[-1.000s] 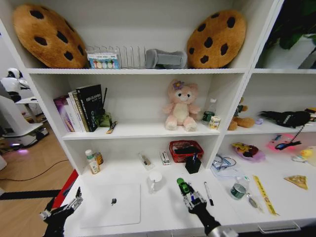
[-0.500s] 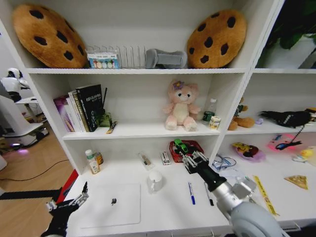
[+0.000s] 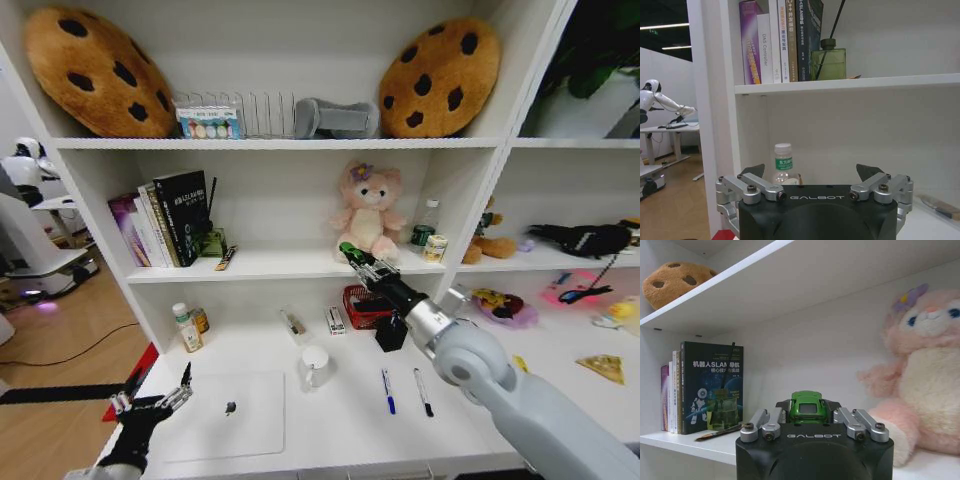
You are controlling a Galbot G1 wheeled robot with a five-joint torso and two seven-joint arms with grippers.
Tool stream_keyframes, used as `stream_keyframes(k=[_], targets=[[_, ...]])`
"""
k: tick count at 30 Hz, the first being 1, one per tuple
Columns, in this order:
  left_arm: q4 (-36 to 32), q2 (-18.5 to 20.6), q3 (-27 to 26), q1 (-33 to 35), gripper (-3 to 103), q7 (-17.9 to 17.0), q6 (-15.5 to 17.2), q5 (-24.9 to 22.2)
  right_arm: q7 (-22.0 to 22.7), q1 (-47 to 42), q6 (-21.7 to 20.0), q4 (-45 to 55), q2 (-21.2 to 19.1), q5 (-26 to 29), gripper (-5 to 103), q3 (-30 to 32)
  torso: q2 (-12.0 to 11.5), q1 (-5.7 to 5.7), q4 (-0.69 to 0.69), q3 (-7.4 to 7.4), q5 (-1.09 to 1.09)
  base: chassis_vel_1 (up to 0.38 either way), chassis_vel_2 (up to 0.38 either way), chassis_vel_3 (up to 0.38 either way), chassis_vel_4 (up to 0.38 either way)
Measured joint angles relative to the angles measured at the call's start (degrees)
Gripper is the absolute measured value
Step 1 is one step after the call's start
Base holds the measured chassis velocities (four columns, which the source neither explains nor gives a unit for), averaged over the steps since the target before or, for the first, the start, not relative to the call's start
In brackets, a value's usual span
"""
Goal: Organize the objects on the table.
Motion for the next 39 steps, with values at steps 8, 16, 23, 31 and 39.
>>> stream_keyframes(k=[8,16,23,31,39], targets=[[-0.1,-1.1,0.1,0.0,100,-0.3,0.1,0.2,1.4,14.3,-1.3,-11.6,6.7,1.6,36,-14.3,0.0,0.01,0.01,0.0,-0.01,0.0,0.0,0.0,0.0],[-0.1,-1.8,0.2,-0.2,100,-0.5,0.1,0.0,2.2,25.5,-1.8,-19.7,12.3,1.5,36,-23.5,0.0,0.0,0.01,-0.01,-0.02,0.0,0.0,0.0,0.0],[0.2,-2.1,0.1,-0.1,100,-0.6,-0.2,-0.6,3.2,28.4,-2.7,-22.7,13.6,1.9,36,-26.2,0.0,-0.01,-0.02,-0.01,-0.01,0.0,0.0,0.0,0.0],[0.3,-2.5,-0.1,0.5,100,-0.5,-0.9,-1.4,5.0,28.2,-4.2,-23.7,14.4,2.4,36,-27.3,0.0,0.0,0.0,-0.01,0.0,0.0,0.0,0.0,0.0],[0.2,-2.0,-0.9,0.3,100,-0.5,-0.9,-2.7,6.1,27.6,-5.6,-23.1,14.6,1.7,44,-27.1,0.0,-0.01,0.0,-0.01,0.0,0.0,0.0,0.0,0.0]])
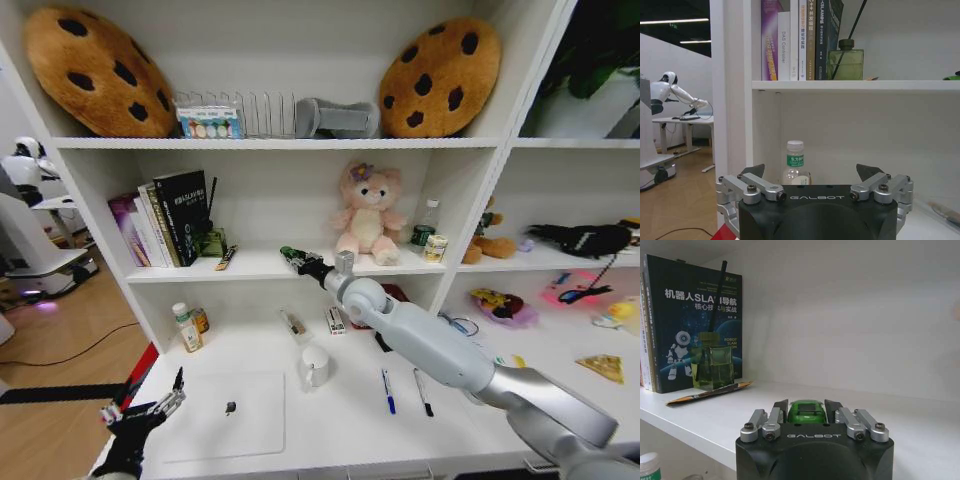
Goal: Organize the objects on the table.
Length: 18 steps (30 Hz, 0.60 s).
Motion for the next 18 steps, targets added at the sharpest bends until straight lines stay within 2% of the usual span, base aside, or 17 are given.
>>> stream_keyframes(k=[2,3,6,9,12,13,15,16,18], targets=[[0.0,0.0,0.0,-0.1,100,0.0,0.0,-0.1,0.3,-0.4,-0.7,0.4,-0.3,-0.2,55,0.7,0.0,0.0,0.0,0.0,0.0,0.0,0.0,0.0,0.0],[0.0,0.0,0.0,-0.1,100,0.0,0.0,-0.1,0.3,-0.4,-0.7,0.4,-0.3,-0.2,55,0.7,0.0,0.0,0.0,0.0,0.0,0.0,0.0,0.0,0.0],[0.2,0.0,0.1,-0.3,100,0.0,0.0,-0.2,0.6,-0.8,-1.0,2.0,-0.8,-0.2,66,1.7,0.0,0.0,-0.01,0.0,0.0,0.0,0.0,0.0,0.0],[0.3,0.0,0.1,-0.4,100,-0.1,0.0,-0.3,0.9,-1.0,-1.2,3.8,-1.3,-0.1,71,2.3,0.0,0.0,0.0,0.0,0.01,0.0,0.0,0.0,0.0],[0.6,0.0,0.1,-1.0,100,-0.2,0.2,-0.6,2.5,-3.2,-2.9,11.0,-3.3,0.8,88,6.9,0.0,0.0,0.01,0.0,-0.01,0.0,0.0,0.0,0.0],[0.6,0.0,0.1,-1.0,100,-0.2,0.2,-0.6,2.5,-3.2,-2.9,11.0,-3.3,0.8,88,6.9,0.0,0.0,0.01,0.0,-0.01,0.0,0.0,0.0,0.0],[0.8,-0.1,0.1,-1.4,100,-0.3,0.3,-1.1,3.6,-8.5,-5.6,17.9,-5.3,2.6,97,12.7,0.0,0.0,0.0,0.0,0.01,0.0,0.0,0.0,0.0],[0.8,-0.1,0.1,-1.4,100,-0.3,0.3,-1.1,3.6,-8.5,-5.6,17.9,-5.3,2.6,97,12.7,0.0,0.0,0.0,0.0,0.01,0.0,0.0,0.0,0.0],[1.1,-0.2,0.1,-1.6,100,-0.4,0.3,-1.3,3.7,-15.1,-6.7,24.4,-8.8,3.8,100,19.2,0.0,0.0,-0.01,0.0,0.02,0.0,0.0,0.0,0.0]])
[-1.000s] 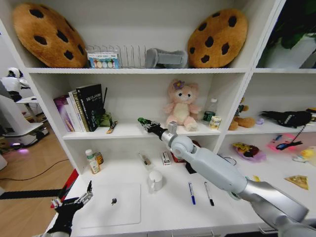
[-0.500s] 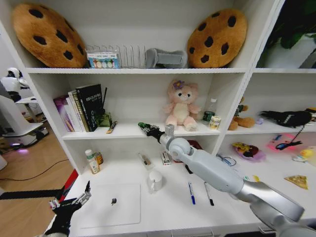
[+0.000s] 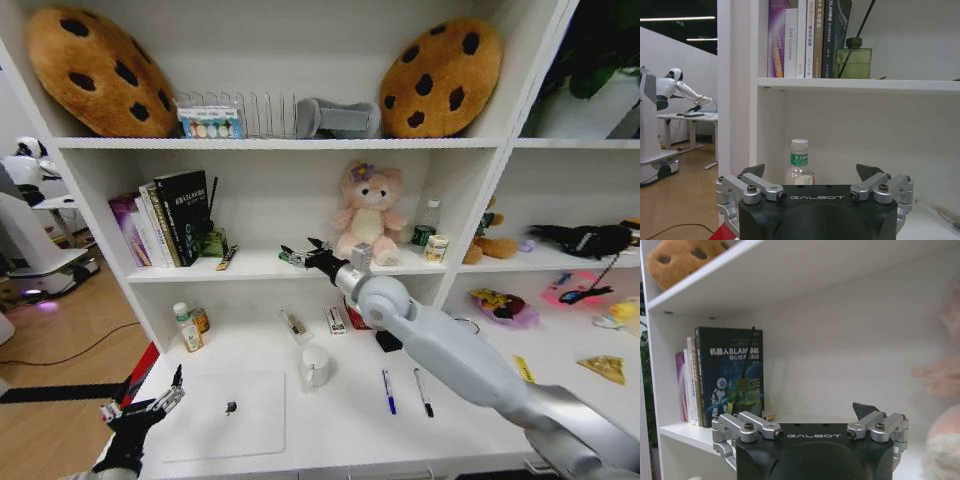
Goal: Organize the objects on the table.
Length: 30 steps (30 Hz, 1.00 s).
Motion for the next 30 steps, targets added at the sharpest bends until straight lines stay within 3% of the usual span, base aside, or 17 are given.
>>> stream_keyframes(k=[1,4,7,9,11,13,17,25,30], targets=[[0.0,0.0,0.0,0.0,100,0.0,0.0,0.0,0.0,0.0,0.0,0.0,0.0,0.0,100,0.0,0.0,0.0,0.0,0.0,0.0,0.0,0.0,0.0,0.0],[0.2,-0.1,0.3,-0.3,100,-0.1,0.0,-0.1,-3.4,-12.0,1.7,8.3,-7.7,-4.2,100,11.6,0.0,0.0,0.0,0.0,-0.02,0.0,0.0,0.0,0.0],[0.3,-0.3,0.7,-0.7,100,-0.3,0.3,-0.1,-4.6,-21.4,2.3,12.0,-9.6,-6.0,100,19.6,0.0,-0.01,-0.02,0.0,0.01,0.0,0.0,0.0,0.0],[0.4,-0.6,1.0,-1.1,100,-0.4,0.4,-0.1,-4.8,-31.3,2.6,16.4,-9.5,-7.5,100,29.0,0.0,-0.01,0.01,0.0,-0.01,0.0,0.0,0.0,0.0],[0.4,-0.6,1.1,-1.1,100,-0.4,0.5,-0.1,-4.9,-35.6,2.9,18.0,-9.1,-8.4,100,32.3,0.0,-0.01,0.01,-0.01,-0.01,0.0,0.0,0.0,0.0],[0.6,-0.6,1.2,-1.1,100,-0.4,0.4,-0.1,-5.0,-48.6,4.6,20.4,-7.2,-11.4,100,40.6,0.0,-0.01,0.01,-0.01,-0.01,0.0,0.0,0.0,0.0],[0.8,-0.6,1.2,-1.1,100,-0.3,0.1,-0.1,-5.2,-59.1,6.5,20.7,-2.6,-15.5,100,46.5,0.0,-0.01,0.0,-0.01,-0.02,0.0,0.0,0.0,0.0],[1.3,-0.4,0.7,-0.4,100,0.1,-1.0,-0.7,-4.6,-69.6,6.8,20.3,7.0,-24.4,100,45.8,0.0,-0.01,0.01,0.0,-0.02,0.0,0.0,0.0,0.0],[1.3,0.0,0.4,-0.1,100,0.1,-1.3,-1.1,-0.8,-71.3,1.7,16.7,10.2,-26.3,100,42.7,0.0,-0.01,0.01,0.0,-0.02,0.0,0.0,0.0,0.0]])
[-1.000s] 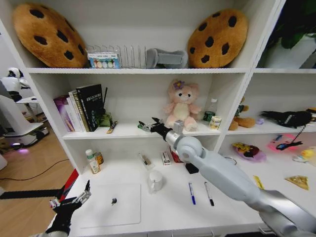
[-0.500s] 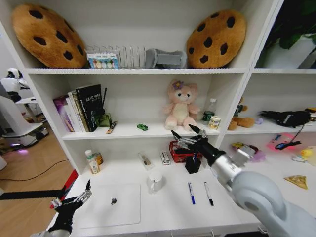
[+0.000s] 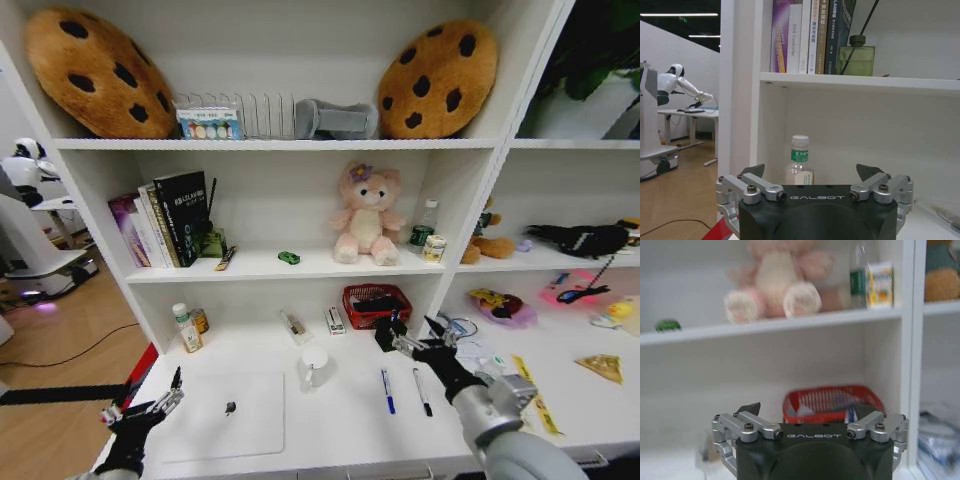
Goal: Organize the objects on the table.
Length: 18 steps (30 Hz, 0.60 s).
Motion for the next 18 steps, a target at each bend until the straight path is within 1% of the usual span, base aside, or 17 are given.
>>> stream_keyframes(k=[2,3,5,6,8,9,11,12,14,15,18], targets=[[0.0,0.2,0.0,0.1,100,0.0,-0.1,0.0,2.8,0.3,-3.1,-2.3,1.0,1.0,100,-1.8,0.0,0.0,-0.01,0.0,0.0,0.0,0.0,0.0,0.0],[0.0,0.2,0.0,0.1,100,0.0,-0.1,0.0,2.8,0.3,-3.1,-2.3,1.0,1.0,100,-1.8,0.0,0.0,-0.01,0.0,0.0,0.0,0.0,0.0,0.0],[0.0,0.3,0.1,0.3,100,0.1,-0.2,0.0,5.7,1.1,-6.0,-4.8,2.4,2.3,100,-4.2,0.0,0.01,0.0,0.0,0.0,0.0,0.0,0.0,0.0],[0.0,0.3,0.1,0.3,100,0.1,-0.2,0.0,5.7,1.1,-6.0,-4.8,2.4,2.3,100,-4.2,0.0,0.01,0.0,0.0,0.0,0.0,0.0,0.0,0.0],[0.0,0.4,0.2,0.6,100,0.1,-0.4,0.0,7.9,2.0,-8.4,-6.2,3.3,4.8,100,-6.1,0.0,0.01,-0.01,0.0,0.0,0.0,0.0,0.0,0.0],[0.0,0.4,0.2,0.6,100,0.1,-0.4,0.0,7.9,2.0,-8.4,-6.2,3.3,4.8,100,-6.1,0.0,0.01,-0.01,0.0,0.0,0.0,0.0,0.0,0.0],[0.0,0.4,0.2,1.0,100,0.2,-0.6,0.1,10.2,4.0,-10.8,-7.7,3.7,8.1,100,-8.1,0.0,0.01,-0.01,0.0,0.0,0.0,0.0,0.0,0.0],[0.0,0.4,0.2,1.0,100,0.2,-0.6,0.1,10.2,4.0,-10.8,-7.7,3.7,8.1,100,-8.1,0.0,0.01,-0.01,0.0,0.0,0.0,0.0,0.0,0.0],[0.0,0.4,0.2,1.2,100,0.2,-0.6,0.4,12.5,6.7,-12.4,-9.1,3.6,10.8,100,-9.3,0.0,0.01,0.0,0.0,0.01,0.0,0.0,0.0,0.0],[0.0,0.4,0.2,1.2,100,0.2,-0.6,0.4,12.5,6.7,-12.4,-9.1,3.6,10.8,100,-9.3,0.0,0.01,0.0,0.0,0.01,0.0,0.0,0.0,0.0],[0.0,0.3,0.2,1.3,100,0.1,-0.5,0.9,14.8,10.4,-14.4,-11.5,2.0,14.4,100,-10.3,0.0,0.01,0.0,0.0,0.0,0.0,0.0,0.0,0.0]])
